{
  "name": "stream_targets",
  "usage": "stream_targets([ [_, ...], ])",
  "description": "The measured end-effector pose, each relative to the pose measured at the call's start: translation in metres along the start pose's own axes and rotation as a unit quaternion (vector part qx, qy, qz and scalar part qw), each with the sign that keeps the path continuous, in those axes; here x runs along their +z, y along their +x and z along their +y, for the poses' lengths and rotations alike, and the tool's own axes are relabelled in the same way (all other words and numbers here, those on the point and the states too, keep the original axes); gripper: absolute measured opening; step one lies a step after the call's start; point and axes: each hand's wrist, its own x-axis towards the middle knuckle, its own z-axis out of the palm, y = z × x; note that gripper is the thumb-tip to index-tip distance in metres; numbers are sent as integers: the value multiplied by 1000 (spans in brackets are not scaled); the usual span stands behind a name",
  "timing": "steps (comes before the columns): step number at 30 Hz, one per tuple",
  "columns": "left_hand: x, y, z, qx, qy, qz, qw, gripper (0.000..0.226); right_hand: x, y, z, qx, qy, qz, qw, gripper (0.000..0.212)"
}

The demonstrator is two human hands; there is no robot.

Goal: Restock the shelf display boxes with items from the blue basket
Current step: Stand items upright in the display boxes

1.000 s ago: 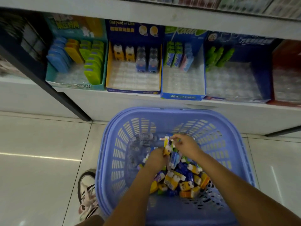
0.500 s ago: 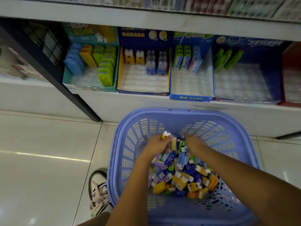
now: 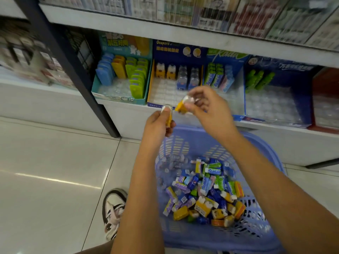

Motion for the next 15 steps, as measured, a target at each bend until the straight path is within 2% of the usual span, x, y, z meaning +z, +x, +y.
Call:
stream_targets([
  [2, -4, -3, 14, 11, -37, 18, 999, 24, 4, 28, -17, -54, -47, 51, 996, 19],
  [4, -5, -4, 24, 15, -61, 33, 997, 20, 11, 60, -21, -72, -89, 74, 991, 18],
  [9, -7, -7, 32, 30, -58, 66, 996, 19, 26, 126, 0, -22, -290, -8, 957, 22],
  [15, -10, -3, 25, 50, -38, 68, 996, 18, 30, 147, 11, -26, -320, -50, 946, 22],
])
